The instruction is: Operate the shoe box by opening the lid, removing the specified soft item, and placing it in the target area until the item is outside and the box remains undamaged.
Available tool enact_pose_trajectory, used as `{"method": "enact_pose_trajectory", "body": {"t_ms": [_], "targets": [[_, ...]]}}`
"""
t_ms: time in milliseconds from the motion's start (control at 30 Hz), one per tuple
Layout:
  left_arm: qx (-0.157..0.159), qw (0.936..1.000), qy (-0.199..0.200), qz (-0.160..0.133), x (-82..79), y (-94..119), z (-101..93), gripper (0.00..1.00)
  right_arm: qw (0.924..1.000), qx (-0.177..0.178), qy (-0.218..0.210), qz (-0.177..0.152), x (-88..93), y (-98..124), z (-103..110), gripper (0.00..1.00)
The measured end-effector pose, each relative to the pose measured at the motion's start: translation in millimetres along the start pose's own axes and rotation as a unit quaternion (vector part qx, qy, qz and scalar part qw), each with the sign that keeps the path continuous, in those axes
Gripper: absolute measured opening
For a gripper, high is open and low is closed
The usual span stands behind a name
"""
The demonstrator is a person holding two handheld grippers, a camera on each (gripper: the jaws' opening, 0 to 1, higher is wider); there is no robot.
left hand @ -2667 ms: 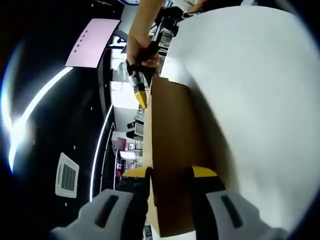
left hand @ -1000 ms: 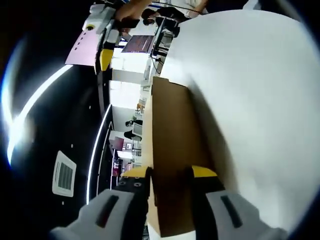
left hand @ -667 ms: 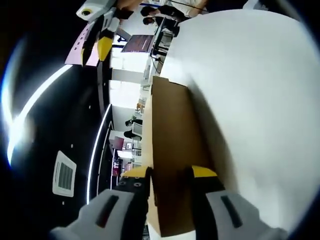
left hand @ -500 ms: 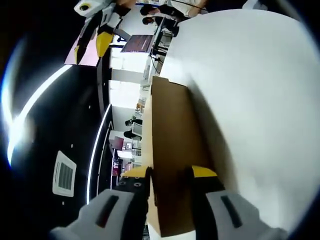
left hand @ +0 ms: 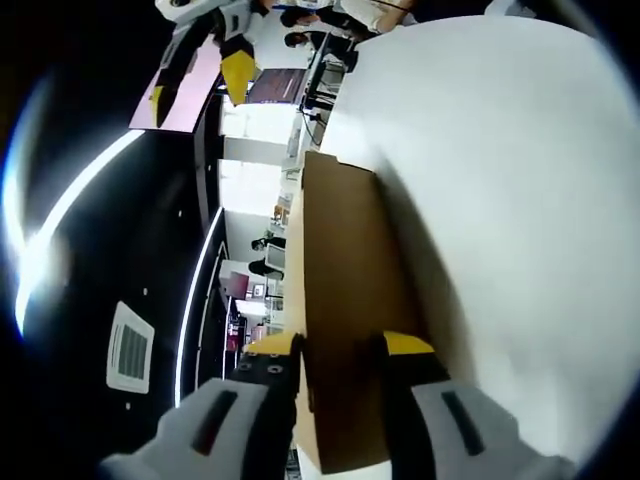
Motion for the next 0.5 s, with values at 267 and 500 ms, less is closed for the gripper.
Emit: {"method": "enact_pose_trajectory", "body": {"t_ms": [267, 500], "targets": [[-0.001, 1.0000, -0.001, 0.001, 0.5, 0.1, -0.5, 0.31, 0.9997, -0.020, 0.014, 0.006, 3.7, -8.9, 21.7, 0.72], [-0.002, 1.0000, -0.001, 0.001, 0.9, -0.1, -0.4, 0.31, 0.9996, -0.025, 0.012, 0.008, 9.1, -13.4, 29.5, 0.73]]}}
Point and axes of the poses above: the point that each gripper's makers call its tool centre point, and the gripper's own axes: y roughly backward along the fingers, z roughly to its left, x roughly out of its underside, the point moved 7 cm from there along y, roughly backward along the fingers, and after that the axes turned 1 degree about -z, right-handed, at the moved point
